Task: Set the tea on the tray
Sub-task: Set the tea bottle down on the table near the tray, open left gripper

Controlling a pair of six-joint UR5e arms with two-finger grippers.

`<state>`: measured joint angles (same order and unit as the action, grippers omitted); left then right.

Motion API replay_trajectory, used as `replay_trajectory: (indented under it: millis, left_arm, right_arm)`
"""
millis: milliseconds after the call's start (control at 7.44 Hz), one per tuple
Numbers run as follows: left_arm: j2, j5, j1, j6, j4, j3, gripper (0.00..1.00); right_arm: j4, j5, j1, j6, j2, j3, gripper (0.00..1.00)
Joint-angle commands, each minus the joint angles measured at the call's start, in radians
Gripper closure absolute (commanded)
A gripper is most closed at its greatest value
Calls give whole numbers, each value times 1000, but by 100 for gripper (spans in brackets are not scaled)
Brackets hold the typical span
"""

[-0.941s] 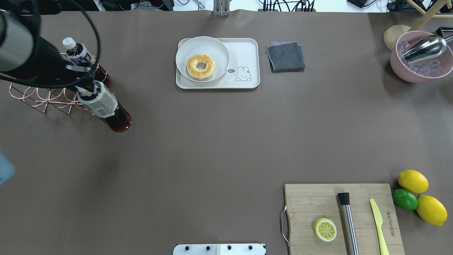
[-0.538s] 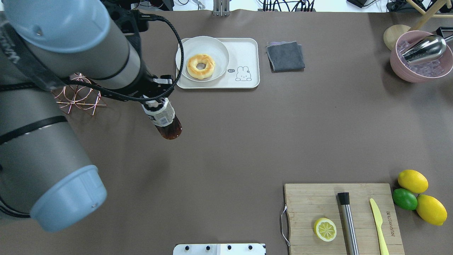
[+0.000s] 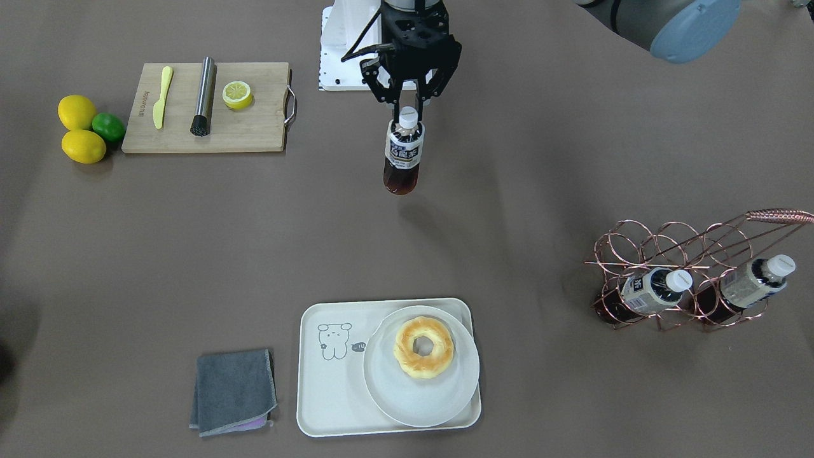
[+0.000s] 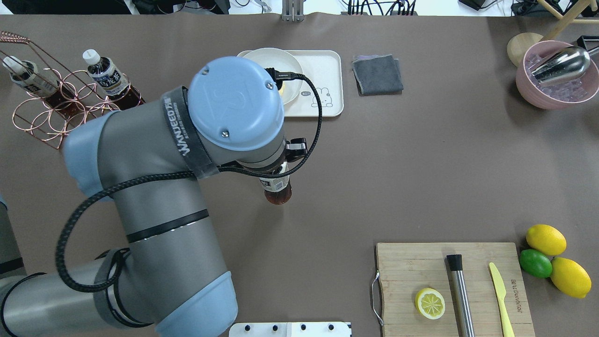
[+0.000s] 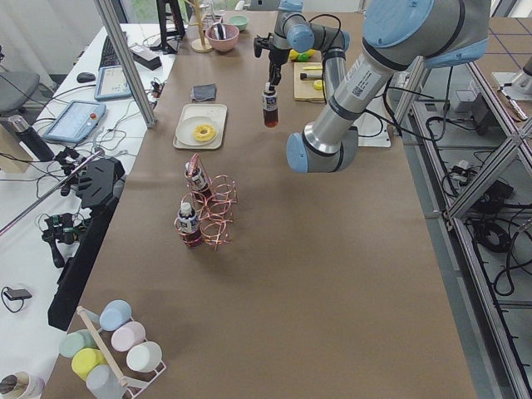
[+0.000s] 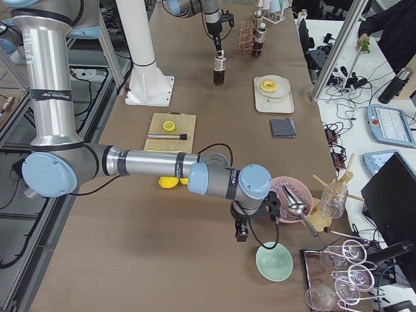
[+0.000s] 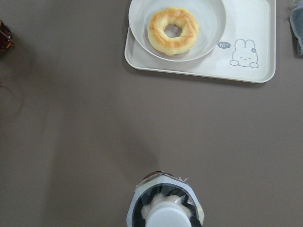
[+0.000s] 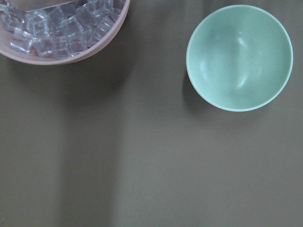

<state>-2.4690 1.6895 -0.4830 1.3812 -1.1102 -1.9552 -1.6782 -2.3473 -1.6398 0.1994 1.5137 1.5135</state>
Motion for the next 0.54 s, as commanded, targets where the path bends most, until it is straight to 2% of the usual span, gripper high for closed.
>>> replay_trajectory:
  millis: [0, 134, 403]
  left_arm:
    - [-2, -40, 43, 35, -86, 76, 100]
    - [-1, -71, 62, 33, -89, 84, 100]
    - [4, -73, 64, 29, -89, 85, 100]
  right_arm:
    - [0, 0, 0, 0, -1, 1, 0]
    - [0, 0, 0, 0, -1, 1, 0]
    - [0, 0, 0, 0, -1, -1, 0]
